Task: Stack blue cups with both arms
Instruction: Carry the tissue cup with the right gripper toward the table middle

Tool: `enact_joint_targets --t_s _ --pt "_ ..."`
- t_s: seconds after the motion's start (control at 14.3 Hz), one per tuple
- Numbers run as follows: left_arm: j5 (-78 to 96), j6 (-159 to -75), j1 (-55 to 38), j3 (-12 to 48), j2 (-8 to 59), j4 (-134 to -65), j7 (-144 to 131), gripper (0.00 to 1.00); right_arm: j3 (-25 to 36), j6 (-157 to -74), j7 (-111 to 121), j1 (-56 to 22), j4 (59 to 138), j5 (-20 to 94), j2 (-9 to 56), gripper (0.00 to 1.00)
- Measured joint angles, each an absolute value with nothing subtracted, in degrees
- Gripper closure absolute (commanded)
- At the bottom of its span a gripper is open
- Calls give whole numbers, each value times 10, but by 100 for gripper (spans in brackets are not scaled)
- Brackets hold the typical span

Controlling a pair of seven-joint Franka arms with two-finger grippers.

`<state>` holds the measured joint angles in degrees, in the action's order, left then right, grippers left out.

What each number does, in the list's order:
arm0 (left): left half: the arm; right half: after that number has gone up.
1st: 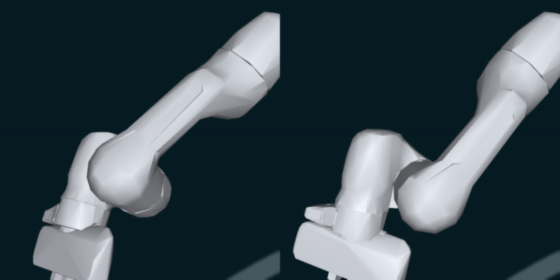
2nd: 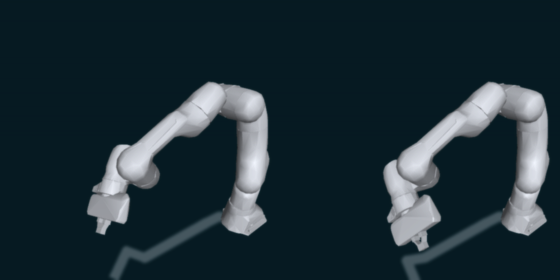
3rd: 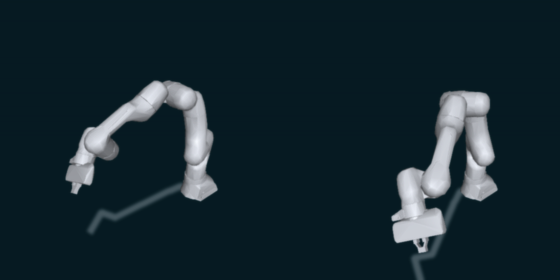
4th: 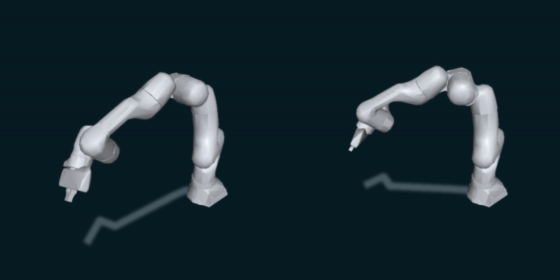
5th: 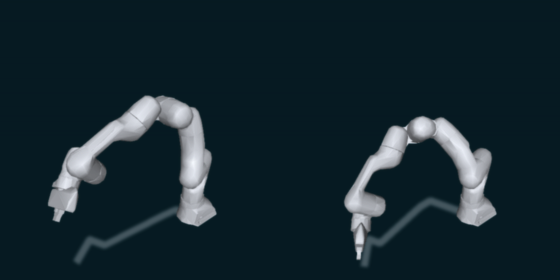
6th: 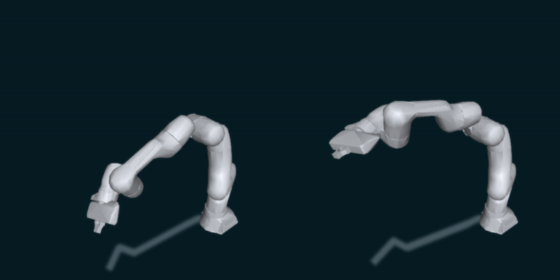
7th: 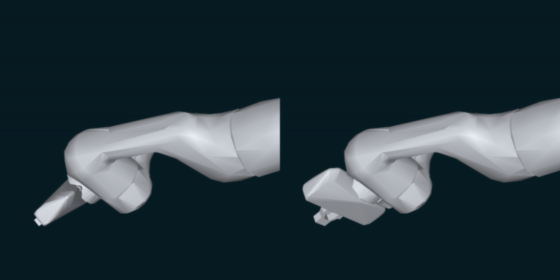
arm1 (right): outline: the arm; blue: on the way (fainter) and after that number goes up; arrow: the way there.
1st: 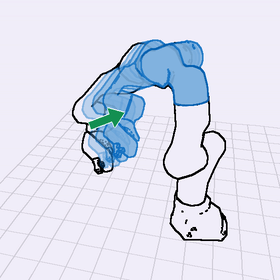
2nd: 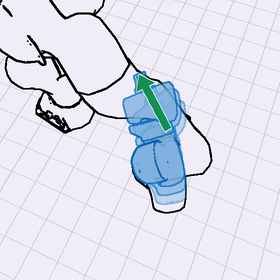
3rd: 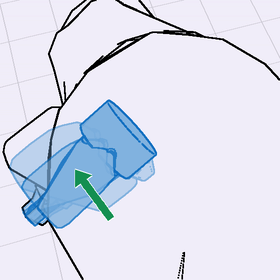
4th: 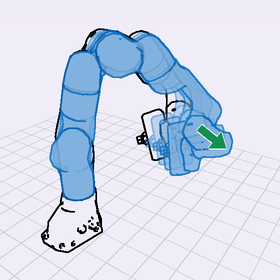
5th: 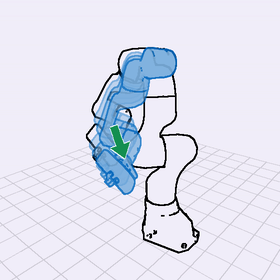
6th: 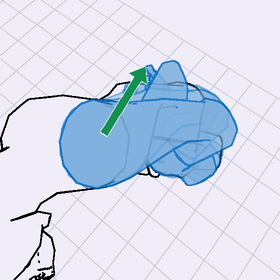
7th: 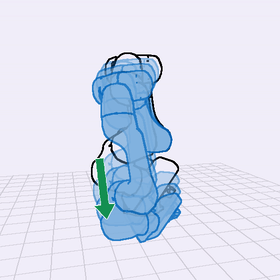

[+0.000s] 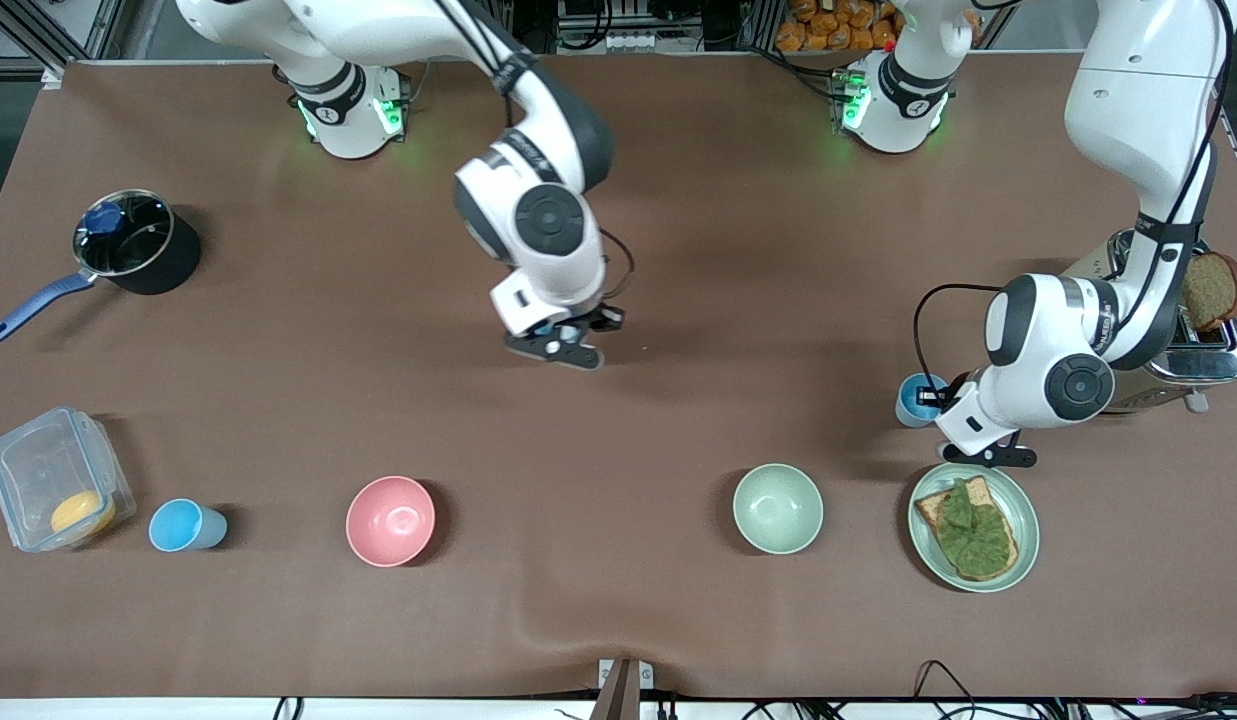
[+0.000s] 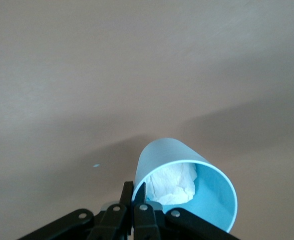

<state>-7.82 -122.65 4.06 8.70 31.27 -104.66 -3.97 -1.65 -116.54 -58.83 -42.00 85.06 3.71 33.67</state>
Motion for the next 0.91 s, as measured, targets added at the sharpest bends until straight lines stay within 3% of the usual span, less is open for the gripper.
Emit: enact_joint_targets --t_s 0.91 --pt "-78 -1226 42 87 313 -1036 -37 100 -15 -1249 -630 -463 846 -15 398 100"
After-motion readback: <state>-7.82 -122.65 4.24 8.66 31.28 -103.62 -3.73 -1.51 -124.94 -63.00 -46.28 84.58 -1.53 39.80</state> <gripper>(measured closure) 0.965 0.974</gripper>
